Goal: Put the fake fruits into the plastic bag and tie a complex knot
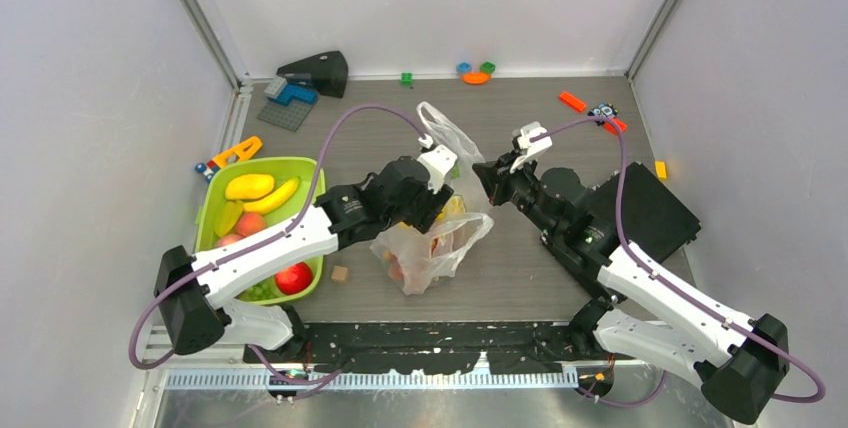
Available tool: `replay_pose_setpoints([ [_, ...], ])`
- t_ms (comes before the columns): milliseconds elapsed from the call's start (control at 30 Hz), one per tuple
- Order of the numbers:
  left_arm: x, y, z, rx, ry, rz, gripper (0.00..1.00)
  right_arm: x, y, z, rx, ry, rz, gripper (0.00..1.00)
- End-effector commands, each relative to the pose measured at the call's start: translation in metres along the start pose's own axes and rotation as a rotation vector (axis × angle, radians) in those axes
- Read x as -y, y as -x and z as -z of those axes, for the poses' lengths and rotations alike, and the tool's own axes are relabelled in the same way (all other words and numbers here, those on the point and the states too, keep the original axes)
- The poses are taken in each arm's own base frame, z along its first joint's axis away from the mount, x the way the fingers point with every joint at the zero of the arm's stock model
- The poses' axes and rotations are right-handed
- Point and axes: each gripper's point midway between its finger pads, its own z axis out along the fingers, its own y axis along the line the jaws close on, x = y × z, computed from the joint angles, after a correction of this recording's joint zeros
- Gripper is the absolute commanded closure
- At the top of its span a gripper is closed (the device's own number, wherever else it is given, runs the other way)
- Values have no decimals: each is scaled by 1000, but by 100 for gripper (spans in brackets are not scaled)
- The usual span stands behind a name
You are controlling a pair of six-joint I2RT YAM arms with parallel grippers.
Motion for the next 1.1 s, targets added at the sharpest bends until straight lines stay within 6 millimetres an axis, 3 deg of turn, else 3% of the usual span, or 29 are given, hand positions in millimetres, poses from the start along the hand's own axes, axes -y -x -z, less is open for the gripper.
replay_pose_setpoints([
  [0, 21, 35, -4, 118, -101, 55, 67, -8, 35, 4, 100, 22, -18, 95],
  [200, 31, 34, -8, 135, -159, 46, 57, -8, 34, 4, 98, 22, -21, 95],
  [400, 28, 38, 2, 172, -171, 49, 28, -8, 32, 3, 94, 21, -22, 95],
  [500, 27, 39, 5, 182, -173, 46, 20, -7, 30, 3, 90, 19, -21, 95],
  [867, 35, 61, 38, 294, -271, 18, 16, -6, 30, 1, 90, 9, -20, 95],
  [1067, 55, 90, 89, 433, -449, -12, 17, -4, 28, -2, 82, 1, -9, 95],
])
